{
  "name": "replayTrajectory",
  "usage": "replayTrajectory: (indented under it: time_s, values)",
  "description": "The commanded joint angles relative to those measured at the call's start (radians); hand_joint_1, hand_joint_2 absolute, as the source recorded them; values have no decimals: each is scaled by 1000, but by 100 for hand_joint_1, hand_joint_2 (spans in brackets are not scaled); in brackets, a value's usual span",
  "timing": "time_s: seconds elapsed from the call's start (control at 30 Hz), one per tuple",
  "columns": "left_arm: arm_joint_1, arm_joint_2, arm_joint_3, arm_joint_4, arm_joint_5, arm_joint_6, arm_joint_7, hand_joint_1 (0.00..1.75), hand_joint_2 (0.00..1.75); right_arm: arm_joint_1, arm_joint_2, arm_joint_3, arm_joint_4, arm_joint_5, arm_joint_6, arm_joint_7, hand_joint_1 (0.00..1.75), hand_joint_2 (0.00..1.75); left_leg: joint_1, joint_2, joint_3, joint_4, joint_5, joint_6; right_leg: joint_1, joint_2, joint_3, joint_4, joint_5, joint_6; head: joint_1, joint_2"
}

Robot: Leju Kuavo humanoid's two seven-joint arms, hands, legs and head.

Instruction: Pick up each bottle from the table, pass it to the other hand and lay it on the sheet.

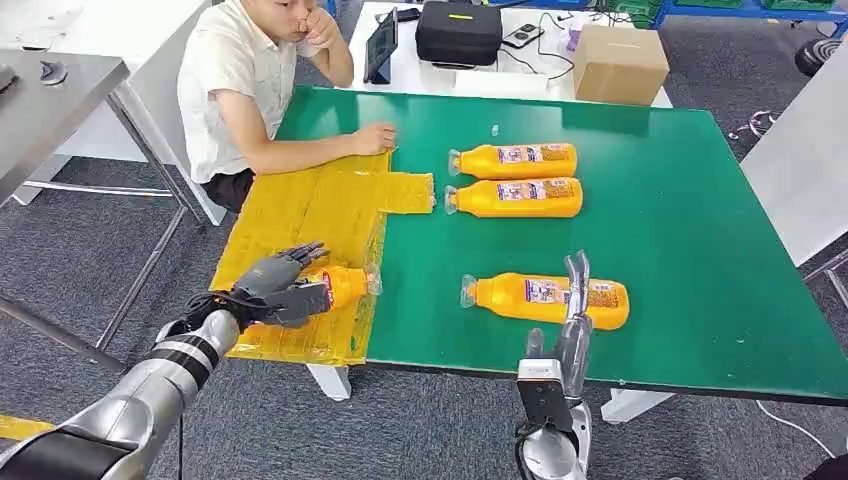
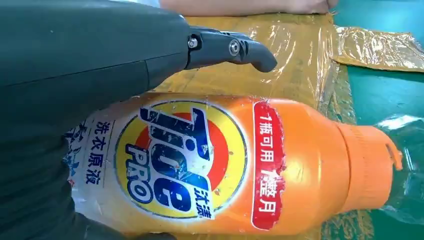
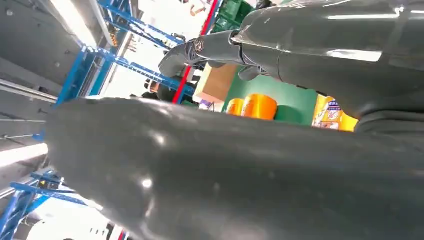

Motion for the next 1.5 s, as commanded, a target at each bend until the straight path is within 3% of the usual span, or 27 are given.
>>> replayTrajectory:
  time_s: [0.03,0.2,0.43,0.57,0.9,1.0,1.1,1.3,1.33,1.37,1.43,1.5]
  values:
    - [-15,-44,-66,24,-21,35,6,0,175,-35,-19,12,68,-3,0,-1,0,0,0,-2,-2,0,1,0,1,-1,-2,-1,1,-1,0,0]
    - [9,-55,-68,-17,-25,158,-28,0,175,-23,-22,7,64,4,0,-1,0,0,1,0,-3,-1,2,-1,1,1,-2,-2,1,-1,0,0]
    - [-17,-80,-86,-56,-11,166,-38,0,175,-23,-18,1,64,2,0,-1,0,0,1,-1,-10,1,1,-1,1,-1,-8,-1,0,-1,0,0]
    - [8,-77,-123,-121,-58,287,-70,0,175,-12,-18,-14,58,11,0,-1,0,0,1,-1,-11,1,1,-1,1,0,-10,0,0,-1,0,0]
    - [120,-83,-181,-410,20,197,-86,0,175,6,-20,-30,36,25,0,-1,0,0,0,0,-14,1,1,0,0,0,-13,0,0,0,0,0]
    - [180,-73,-224,-514,63,169,-65,0,175,17,-13,-60,34,153,0,-1,0,0,0,0,-13,0,1,-1,0,1,-12,-1,0,-1,0,0]
    - [289,-113,-202,-639,186,167,-79,0,175,23,5,-194,86,504,0,-1,0,0,0,0,-13,-1,1,0,0,0,-12,-1,0,0,0,0]
    - [319,-120,-216,-669,182,177,-74,0,175,19,-4,-195,90,496,0,-1,0,0,0,-1,-15,0,0,-1,0,0,-14,-1,0,0,0,0]
    - [335,-126,-211,-694,203,174,-76,0,175,19,5,-241,105,561,0,-1,0,0,0,0,-14,0,0,-1,0,1,-13,-1,0,-1,0,0]
    - [423,-196,-146,-767,360,154,-86,0,175,-3,-6,-315,198,796,0,89,0,175,0,1,-15,1,0,-1,1,1,-14,-1,0,0,0,0]
    - [533,-250,-172,-855,382,229,-81,0,175,1,-16,-449,114,898,0,86,0,175,0,0,-13,-1,0,0,0,1,-12,-3,0,0,0,0]
    - [586,-253,-266,-867,404,342,-92,0,175,-13,-65,-519,105,906,0,81,0,175,-1,-1,-12,-1,-1,0,-1,0,-11,-3,-1,0,0,0]
